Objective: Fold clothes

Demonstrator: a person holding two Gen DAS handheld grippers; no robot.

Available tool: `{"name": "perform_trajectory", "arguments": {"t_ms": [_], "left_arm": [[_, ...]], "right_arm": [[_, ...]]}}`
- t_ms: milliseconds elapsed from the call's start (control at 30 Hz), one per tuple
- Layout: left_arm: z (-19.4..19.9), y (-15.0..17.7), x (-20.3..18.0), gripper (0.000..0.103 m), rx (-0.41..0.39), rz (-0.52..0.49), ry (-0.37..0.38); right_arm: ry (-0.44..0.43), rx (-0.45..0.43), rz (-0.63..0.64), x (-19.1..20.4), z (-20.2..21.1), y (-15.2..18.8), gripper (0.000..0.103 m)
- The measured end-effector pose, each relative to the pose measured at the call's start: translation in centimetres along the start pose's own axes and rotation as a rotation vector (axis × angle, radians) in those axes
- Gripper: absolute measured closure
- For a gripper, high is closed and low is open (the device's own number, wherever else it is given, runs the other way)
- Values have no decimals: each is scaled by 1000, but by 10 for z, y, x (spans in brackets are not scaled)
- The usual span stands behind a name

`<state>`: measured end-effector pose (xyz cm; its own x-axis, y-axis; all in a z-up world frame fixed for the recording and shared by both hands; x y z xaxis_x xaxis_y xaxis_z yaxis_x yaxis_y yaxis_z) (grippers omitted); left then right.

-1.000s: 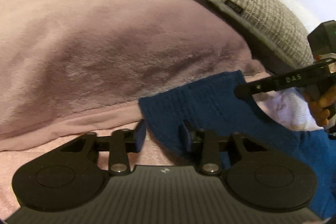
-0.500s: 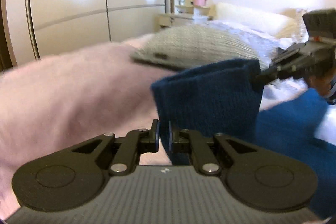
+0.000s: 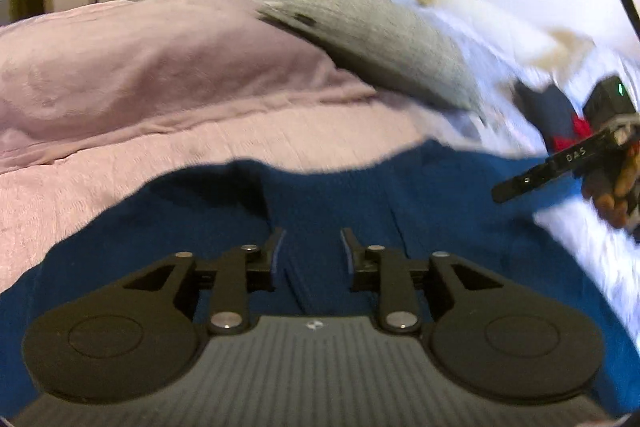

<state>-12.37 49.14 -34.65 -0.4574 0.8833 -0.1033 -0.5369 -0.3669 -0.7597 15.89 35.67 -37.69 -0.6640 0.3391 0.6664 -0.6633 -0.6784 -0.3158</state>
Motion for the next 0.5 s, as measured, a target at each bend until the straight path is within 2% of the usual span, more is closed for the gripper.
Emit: {"name": "perform_trajectory", "arguments": {"t_ms": [100, 167, 233, 400, 500], "left_arm": [[-21, -14, 16, 77, -23, 77, -12], [-37, -22, 23, 76, -36, 121, -11], [-50, -25, 29, 76, -35, 139, -20], [-72, -21, 38, 75, -6, 136, -16], [-81, -17, 39, 76, 4, 126, 5]], "right_arm": [[-84, -35, -148, -2, -23, -29, 51], [-110, -37, -200, -7, -36, -46, 51], [-113, -27, -234, -15, -48, -57, 51], [-134, 19, -252, -22, -79, -55, 51], [-143, 17, -207, -20, -88, -57, 96]]}}
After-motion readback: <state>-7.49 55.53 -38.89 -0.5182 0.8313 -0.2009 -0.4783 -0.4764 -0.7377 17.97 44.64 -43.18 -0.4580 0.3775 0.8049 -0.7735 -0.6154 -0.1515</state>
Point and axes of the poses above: each gripper's, at about its wrist camera, not at the fingertips, and z roughly against the way its jaws point, x to its left, y to its underside, the point moved 7 cm from there along -z, roughly the way its jaws point, and after that the axes turned 9 degrees about -z, right-handed, at the moved point
